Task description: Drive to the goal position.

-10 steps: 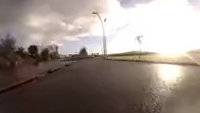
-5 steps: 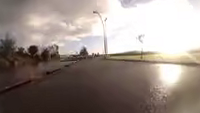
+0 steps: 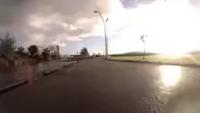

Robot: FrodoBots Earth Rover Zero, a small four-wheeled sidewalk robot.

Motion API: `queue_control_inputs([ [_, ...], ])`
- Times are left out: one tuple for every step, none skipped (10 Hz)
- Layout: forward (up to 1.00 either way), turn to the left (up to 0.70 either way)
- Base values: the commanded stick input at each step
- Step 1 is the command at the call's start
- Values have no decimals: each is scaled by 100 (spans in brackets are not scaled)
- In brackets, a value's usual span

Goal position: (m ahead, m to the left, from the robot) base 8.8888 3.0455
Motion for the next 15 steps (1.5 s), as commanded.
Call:
queue_control_inputs([
  [70, 0],
  [70, 0],
  [70, 0],
  [70, 0],
  [70, 0],
  [70, 0],
  [70, 0],
  [70, 0],
  [70, 0],
  [70, 0],
  [70, 0],
  [70, 0],
  [70, 0],
  [70, 0],
  [70, 0],
])
